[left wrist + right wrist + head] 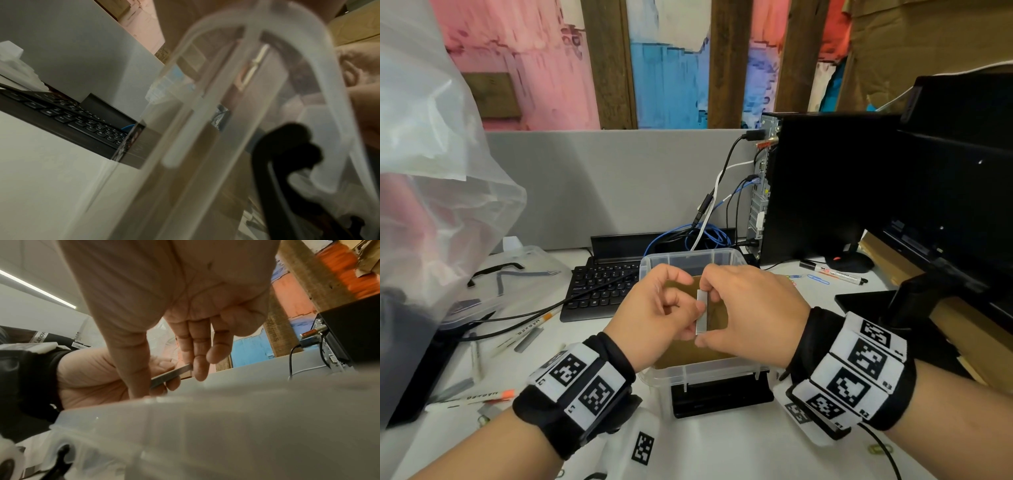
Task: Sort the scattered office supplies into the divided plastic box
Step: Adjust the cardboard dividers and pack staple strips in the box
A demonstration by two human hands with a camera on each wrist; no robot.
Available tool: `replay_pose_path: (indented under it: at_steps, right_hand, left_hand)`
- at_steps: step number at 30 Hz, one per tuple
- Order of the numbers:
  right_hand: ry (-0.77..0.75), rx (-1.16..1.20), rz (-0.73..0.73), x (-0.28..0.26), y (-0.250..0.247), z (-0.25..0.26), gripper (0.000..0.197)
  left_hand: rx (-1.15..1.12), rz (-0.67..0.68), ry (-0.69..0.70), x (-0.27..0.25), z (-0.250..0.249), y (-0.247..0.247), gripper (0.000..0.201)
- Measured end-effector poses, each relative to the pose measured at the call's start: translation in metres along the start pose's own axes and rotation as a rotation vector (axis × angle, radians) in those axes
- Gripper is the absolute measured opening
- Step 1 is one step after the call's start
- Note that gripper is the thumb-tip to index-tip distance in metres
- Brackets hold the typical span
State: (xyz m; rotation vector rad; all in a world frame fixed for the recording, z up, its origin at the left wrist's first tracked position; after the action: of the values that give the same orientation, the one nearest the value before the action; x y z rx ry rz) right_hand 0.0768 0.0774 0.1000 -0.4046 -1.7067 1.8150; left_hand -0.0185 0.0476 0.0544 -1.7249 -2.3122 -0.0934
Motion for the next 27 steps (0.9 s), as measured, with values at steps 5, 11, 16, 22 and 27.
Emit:
replay_pose_path:
  at_steps: [5, 11, 16, 22, 27]
  right_hand:
    - [-0.023, -0.001, -0.009, 0.000, -0.005, 0.003, 0.046]
    - [-0.049, 0.047, 0.002, -0.002, -0.009, 0.006, 0.043]
    - [-0.058, 0.038, -0.007, -0.004, -0.010, 0.007, 0.041]
    - [-0.060, 0.012, -0.016, -0.004, -0.011, 0.006, 0.046]
    - [-0.102, 0.057, 0.039, -0.009, -0.010, 0.010, 0.053]
  left_hand:
    - [-0.072, -0.022, -0.007, 0.000, 0.001, -0.002, 0.026]
    - [-0.184, 0.036, -0.037, -0.001, 0.000, 0.002, 0.026]
    - [-0.129, 0.049, -0.041, -0.001, 0.001, 0.001, 0.027]
    - [-0.099, 0.037, -0.037, -0.001, 0.000, 0.000, 0.036]
    - [-0.052, 0.010, -0.015, 0.000, -0.002, -0.002, 0.032]
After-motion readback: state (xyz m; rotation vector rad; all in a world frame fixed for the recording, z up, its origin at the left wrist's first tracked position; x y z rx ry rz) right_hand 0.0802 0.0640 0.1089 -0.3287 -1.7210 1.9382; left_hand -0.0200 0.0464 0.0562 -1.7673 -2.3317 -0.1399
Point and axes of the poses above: each hand's wrist, its own x-axis towards the middle knuckle, its own y-axis out of the palm, z = x × y, the point moved 9 cm from there along x, towards the middle knuckle, and after that the axes turned 5 degrees about y, right-handed, at the moved point
